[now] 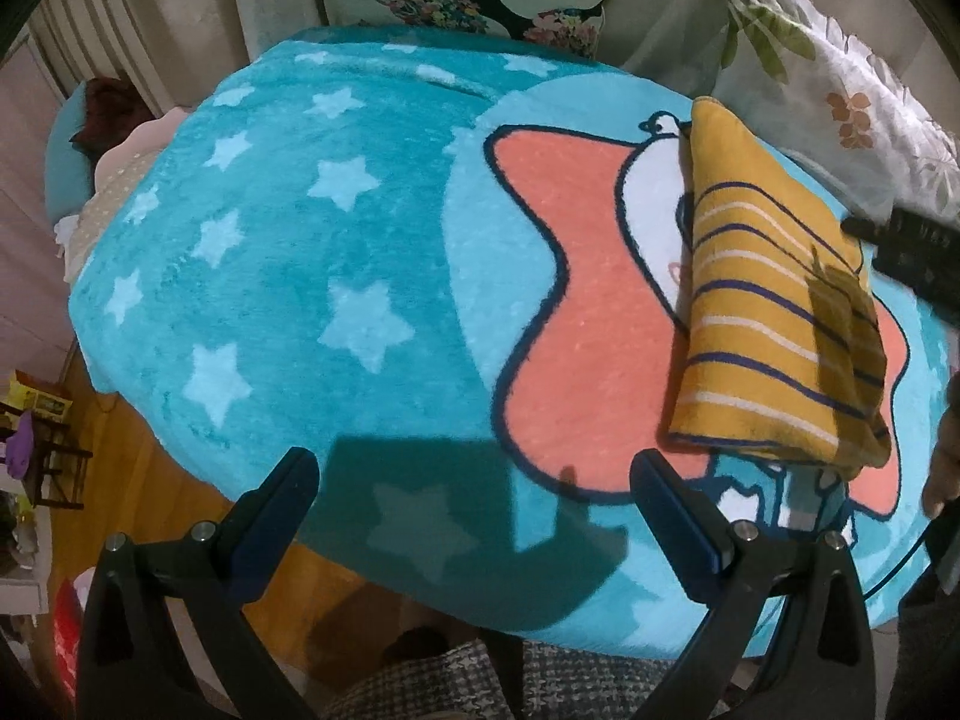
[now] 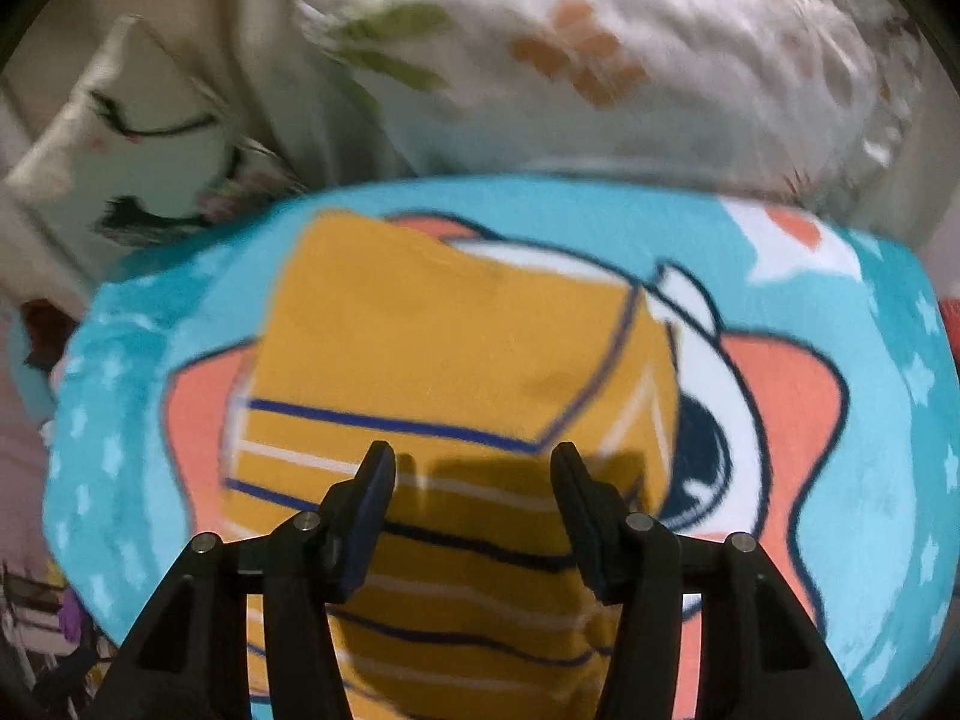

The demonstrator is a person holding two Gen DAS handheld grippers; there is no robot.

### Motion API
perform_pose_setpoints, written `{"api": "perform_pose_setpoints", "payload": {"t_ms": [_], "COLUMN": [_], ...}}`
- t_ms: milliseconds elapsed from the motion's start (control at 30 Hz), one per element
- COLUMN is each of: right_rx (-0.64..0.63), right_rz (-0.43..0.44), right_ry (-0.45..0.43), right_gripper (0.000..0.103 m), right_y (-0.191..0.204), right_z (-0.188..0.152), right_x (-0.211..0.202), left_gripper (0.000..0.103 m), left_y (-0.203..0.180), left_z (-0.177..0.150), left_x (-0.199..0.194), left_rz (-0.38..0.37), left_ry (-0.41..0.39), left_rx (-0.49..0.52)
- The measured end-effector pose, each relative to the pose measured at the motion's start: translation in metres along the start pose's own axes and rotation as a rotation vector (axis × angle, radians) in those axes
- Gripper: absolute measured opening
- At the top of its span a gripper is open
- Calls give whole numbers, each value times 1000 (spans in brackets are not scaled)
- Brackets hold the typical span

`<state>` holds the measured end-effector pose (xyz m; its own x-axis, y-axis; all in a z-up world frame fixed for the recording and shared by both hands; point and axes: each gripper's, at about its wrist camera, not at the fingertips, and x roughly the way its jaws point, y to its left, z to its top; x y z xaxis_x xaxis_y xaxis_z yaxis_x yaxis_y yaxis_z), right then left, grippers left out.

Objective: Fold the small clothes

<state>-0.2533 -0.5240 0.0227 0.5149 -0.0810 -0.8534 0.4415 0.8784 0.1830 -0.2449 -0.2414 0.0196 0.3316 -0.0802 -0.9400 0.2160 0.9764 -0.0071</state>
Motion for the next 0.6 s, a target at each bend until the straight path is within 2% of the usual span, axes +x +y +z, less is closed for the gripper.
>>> {"api": "perform_pose_setpoints", "payload": {"t_ms": [67,133,333,600], "right_rx": [-45,-88,-159,-103], "right_rz": [37,64,15,69], "right_ry": [-25,-13,106,39], "right_gripper": [57,58,60,62], "right_y": [15,31,44,36], "right_z": [7,13,17,22], "right_x": [-4,4,67,39], "left_gripper": [103,103,103,103], "left_y": [-3,-6,-6,0], "left_z": [0,-1,-5,-7], "left_x": [0,-2,-7,-6], "left_rz": [10,23,52,65], "left_ry": [1,-2,-14,-9], "left_rx": [1,-1,-22,-49]}}
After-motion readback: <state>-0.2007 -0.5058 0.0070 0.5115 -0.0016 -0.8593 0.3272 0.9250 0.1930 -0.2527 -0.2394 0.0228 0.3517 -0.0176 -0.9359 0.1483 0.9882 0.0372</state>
